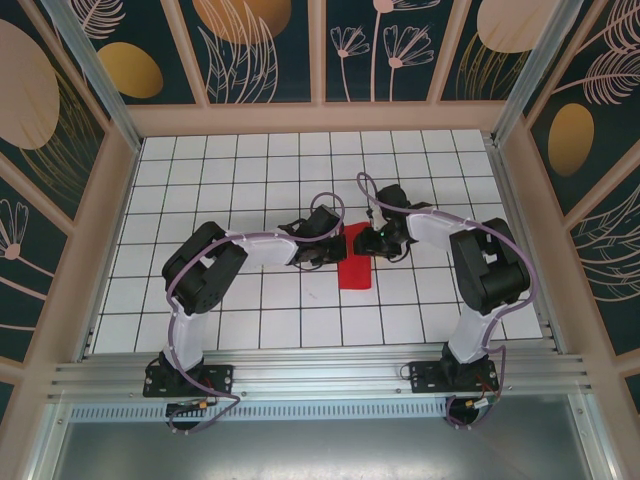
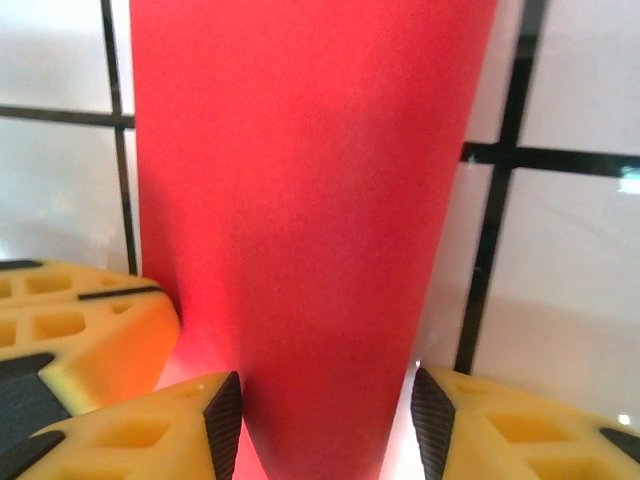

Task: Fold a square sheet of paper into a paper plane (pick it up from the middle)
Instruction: Hold the square sheet of paper at the center of the table, then fold the square sheet of paper in half at the center of the table.

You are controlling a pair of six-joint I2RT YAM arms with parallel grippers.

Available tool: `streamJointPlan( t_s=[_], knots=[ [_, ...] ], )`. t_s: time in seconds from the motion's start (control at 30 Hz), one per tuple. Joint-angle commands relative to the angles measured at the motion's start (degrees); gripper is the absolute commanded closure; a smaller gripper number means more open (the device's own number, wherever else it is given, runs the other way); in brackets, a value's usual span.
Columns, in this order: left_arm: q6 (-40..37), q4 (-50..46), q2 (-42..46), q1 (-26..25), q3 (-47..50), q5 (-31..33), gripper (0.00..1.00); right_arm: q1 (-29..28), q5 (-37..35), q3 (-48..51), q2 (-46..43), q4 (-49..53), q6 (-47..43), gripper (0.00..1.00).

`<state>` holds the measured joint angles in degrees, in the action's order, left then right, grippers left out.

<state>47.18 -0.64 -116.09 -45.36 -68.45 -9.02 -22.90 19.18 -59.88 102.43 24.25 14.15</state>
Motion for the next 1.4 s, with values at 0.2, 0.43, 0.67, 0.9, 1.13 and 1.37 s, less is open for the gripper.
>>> streamJointPlan(
  t_s=[0.2, 0.43, 0.67, 0.9, 1.13, 1.37],
  knots=[
    [-1.55, -5.33, -2.75, -0.26, 0.51, 1.73, 1.00, 2.75, 1.00, 1.59, -9.94, -4.16, 6.05, 0.50],
    [-1.58, -5.24, -2.71, -0.29, 0.58, 1.46, 1.00, 2.76, 8.60, 4.64, -9.10, -12.56, 10.40, 0.80],
    [-1.83, -5.46, -2.59, -0.26, 0.59, 1.53, 1.00, 3.28, 10.73, 6.74, -5.26, -15.91, 10.81, 0.82],
    [-1.83, -5.53, -2.67, -0.25, 0.54, 1.55, 1.00, 4.59, 9.82, 9.70, -2.73, -17.36, 10.00, 0.82],
    [-1.74, -5.62, -2.82, -0.33, 0.94, 1.62, 1.00, 6.00, 9.56, 13.20, -0.98, -18.89, 8.66, 0.81],
    [-1.74, -5.62, -2.62, -0.34, 1.03, 1.55, 1.00, 6.69, 11.55, 13.06, -3.48, -17.96, 8.62, 0.80]
  ],
)
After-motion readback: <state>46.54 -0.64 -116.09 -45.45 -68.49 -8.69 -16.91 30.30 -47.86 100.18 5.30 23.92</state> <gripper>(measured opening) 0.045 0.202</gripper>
